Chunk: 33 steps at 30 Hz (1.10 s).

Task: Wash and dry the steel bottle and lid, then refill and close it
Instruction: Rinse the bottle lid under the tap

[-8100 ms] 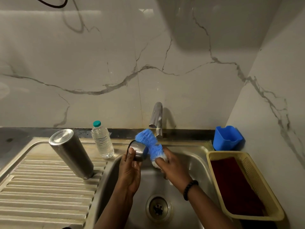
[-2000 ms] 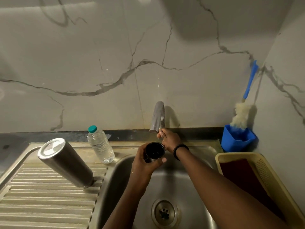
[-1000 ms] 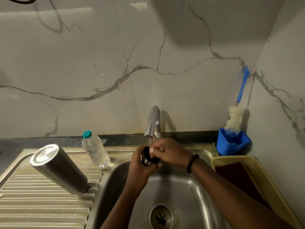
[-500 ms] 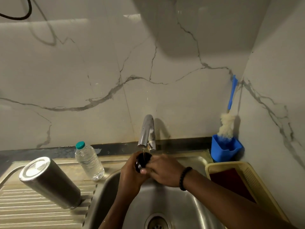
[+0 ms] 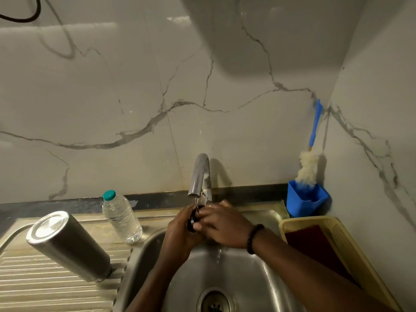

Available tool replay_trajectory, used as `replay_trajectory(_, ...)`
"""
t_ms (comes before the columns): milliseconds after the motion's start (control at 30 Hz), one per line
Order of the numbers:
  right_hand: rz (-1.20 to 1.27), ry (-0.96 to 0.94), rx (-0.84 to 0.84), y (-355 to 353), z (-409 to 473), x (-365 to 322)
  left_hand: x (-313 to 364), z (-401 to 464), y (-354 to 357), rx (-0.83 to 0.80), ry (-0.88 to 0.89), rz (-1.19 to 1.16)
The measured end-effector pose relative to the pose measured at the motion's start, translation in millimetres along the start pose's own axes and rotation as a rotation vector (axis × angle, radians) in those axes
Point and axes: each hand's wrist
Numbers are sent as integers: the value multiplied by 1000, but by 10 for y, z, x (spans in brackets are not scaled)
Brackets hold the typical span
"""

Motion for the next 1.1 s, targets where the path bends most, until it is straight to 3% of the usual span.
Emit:
replay_trajectory(67,-341,-300,-77,-50,3,171,-43,-42,-16,-45,-52,-11)
replay_trajectory(133,-499,-442,-82,-51,-27,343,-83,-46,-36,-48,-93,-34)
replay_trajectory(233,-412,-283,-48,36,-90,314,-43,4,-62,-37,-60,-16)
replay_trajectory(333,-14,125,-135,143,-48,-22,2,-38,3,-37,-1,37)
replay_trajectory(433,834,603,-73,61,22,-200,-27,-139,82,27,-35,15)
replay_trajectory(500,1259,749,12,50,21,-179,-50,-131,82,60,-54,26)
replay_trajectory(533,1251,730,53,63,4,-157,-39,-125,75,58,-61,29)
replay_trajectory(567,1087,668,86,88,-10,-137,-16,-121,70,52,-67,25)
replay_trajectory(700,-66,83,92,173,-60,29,-19,-119,40,16,-116,-42)
replay_trajectory(767,-276,-56,28,203,-94,92,-29,-97,18,10,-108,-13)
replay_trajectory(833,-154,62,5,249,-116,63,-25,-80,19,-5,-95,20)
replay_trajectory(933,358,385,153,303,-102,-48,3,-121,66,2,-105,-24)
replay_trajectory(1000,413,471,276,405,-121,-44,-24,-145,88,23,-114,-43)
replay_trajectory(1100,561,558,236,541,-159,-83,-47,-173,81,39,-134,-35)
Point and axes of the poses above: each hand's wrist, its own z-axis towards the middle knuckle, its own y-axis out of the palm, x = y × z, and after that the axes turned 7 degrees about -z, right-handed
